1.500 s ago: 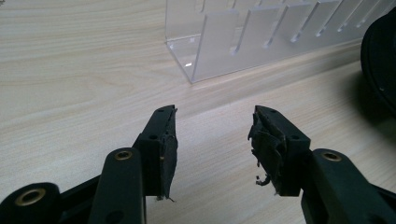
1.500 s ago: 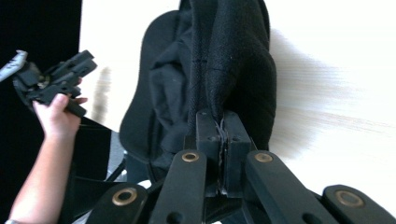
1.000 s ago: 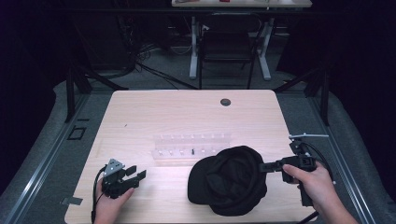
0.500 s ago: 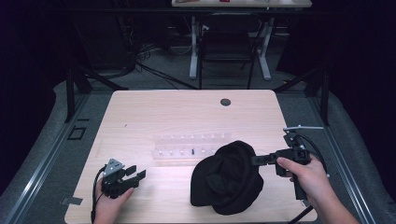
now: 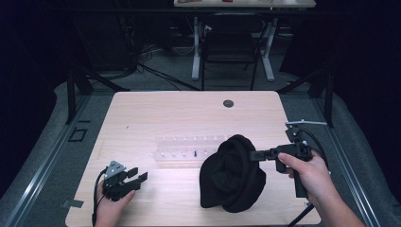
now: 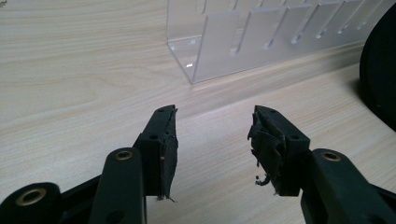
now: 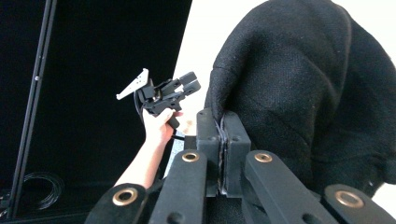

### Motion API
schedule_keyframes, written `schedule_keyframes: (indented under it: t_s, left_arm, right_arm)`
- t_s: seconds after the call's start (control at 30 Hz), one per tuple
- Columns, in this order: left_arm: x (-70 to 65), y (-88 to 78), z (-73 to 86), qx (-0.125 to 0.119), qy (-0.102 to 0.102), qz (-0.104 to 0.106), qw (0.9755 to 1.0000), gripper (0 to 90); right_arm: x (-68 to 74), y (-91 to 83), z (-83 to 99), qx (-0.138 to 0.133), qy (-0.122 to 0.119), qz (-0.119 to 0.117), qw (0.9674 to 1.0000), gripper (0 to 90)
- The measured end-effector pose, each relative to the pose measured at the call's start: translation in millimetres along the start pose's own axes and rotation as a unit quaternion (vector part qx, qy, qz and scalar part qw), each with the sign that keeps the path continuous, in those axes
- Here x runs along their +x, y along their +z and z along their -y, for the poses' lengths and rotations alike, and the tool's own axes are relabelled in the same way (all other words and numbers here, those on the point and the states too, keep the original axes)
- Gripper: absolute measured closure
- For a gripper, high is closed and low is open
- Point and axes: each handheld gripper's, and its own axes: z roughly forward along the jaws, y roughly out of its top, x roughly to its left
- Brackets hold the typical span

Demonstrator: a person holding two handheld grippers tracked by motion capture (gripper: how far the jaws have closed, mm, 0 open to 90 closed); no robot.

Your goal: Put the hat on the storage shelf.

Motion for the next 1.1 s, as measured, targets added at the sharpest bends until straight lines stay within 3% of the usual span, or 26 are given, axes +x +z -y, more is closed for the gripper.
schedule_keyframes:
  t_s: [0.3, 1.1]
  left_arm:
    - [-0.2, 0.7, 0.2, 0.000, 0.002, 0.000, 1.0000, 50.7]
    - [-3.1, 0.6, 0.3, -0.002, 0.007, 0.001, 1.0000, 50.3]
  right_arm:
    - [11.6, -3.6, -3.9, 0.000, 0.001, -0.019, 0.9998, 88.6]
    - [33.3, -15.2, -14.8, -0.016, -0.017, -0.031, 0.9992, 88.6]
